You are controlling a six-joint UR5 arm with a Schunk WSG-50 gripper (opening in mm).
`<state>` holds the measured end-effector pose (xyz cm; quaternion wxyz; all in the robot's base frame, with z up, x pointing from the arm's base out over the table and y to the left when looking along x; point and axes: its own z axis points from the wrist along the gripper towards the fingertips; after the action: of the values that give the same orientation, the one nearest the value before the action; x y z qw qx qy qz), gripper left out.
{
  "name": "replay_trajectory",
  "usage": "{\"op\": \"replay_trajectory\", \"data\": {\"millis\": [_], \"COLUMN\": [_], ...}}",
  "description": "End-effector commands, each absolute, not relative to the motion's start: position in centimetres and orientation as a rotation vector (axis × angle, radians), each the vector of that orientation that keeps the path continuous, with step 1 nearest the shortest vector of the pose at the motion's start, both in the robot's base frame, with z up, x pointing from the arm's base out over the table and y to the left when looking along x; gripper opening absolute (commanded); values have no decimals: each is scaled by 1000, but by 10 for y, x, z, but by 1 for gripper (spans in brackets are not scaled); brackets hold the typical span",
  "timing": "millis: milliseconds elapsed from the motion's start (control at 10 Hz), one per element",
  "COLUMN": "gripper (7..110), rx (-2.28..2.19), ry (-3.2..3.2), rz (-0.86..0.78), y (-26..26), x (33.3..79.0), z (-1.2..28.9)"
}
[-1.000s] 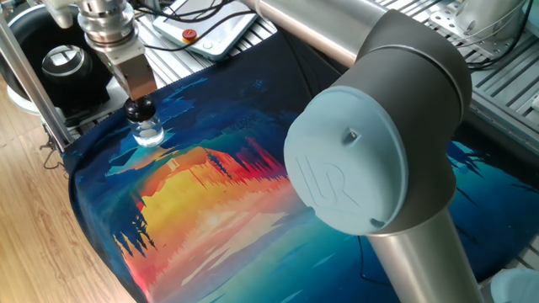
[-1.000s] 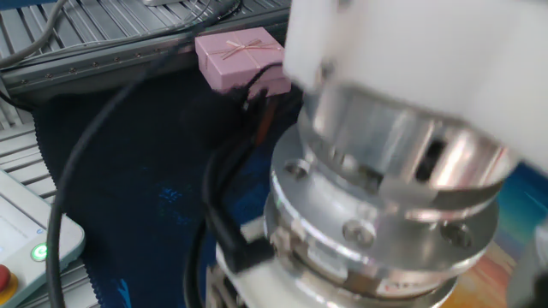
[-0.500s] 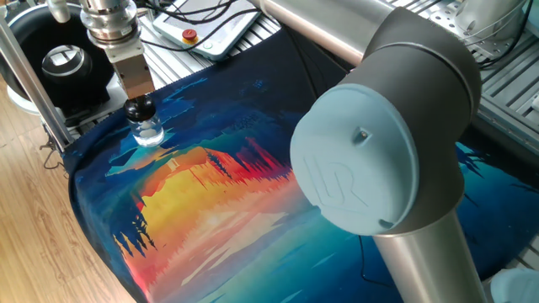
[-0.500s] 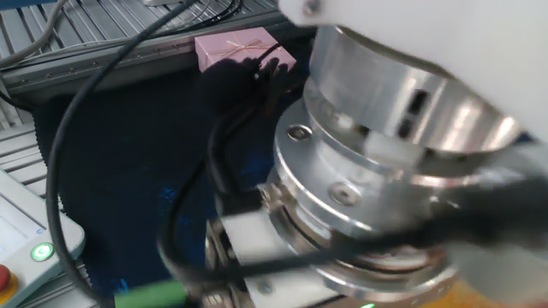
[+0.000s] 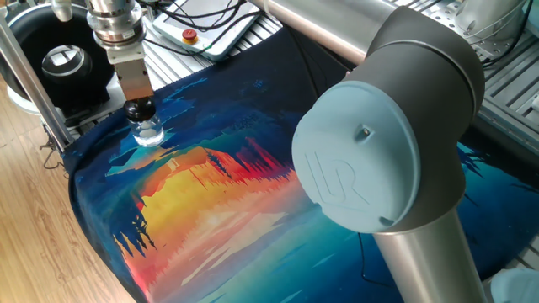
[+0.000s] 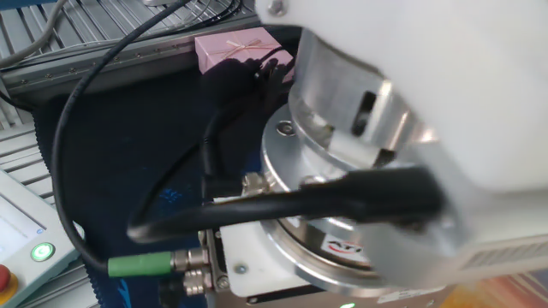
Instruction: Unscrew the lid from the jar
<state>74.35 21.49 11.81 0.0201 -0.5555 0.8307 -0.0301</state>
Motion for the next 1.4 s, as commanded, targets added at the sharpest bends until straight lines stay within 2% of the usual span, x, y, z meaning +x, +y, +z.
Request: {"op": "replay_trajectory", "data": {"millis": [0,200,600,900,1300], "gripper": [44,44,44,44,44], "rx": [-1633,-1511,-1224,-1088,-692], "ry": [2646,2710,2810,2873,2961], "rz": [-69,-66,74,8,133], "y": [215,215,237,225,230], "x": [739,738,736,740,740], "z": [119,121,124,122,119]}}
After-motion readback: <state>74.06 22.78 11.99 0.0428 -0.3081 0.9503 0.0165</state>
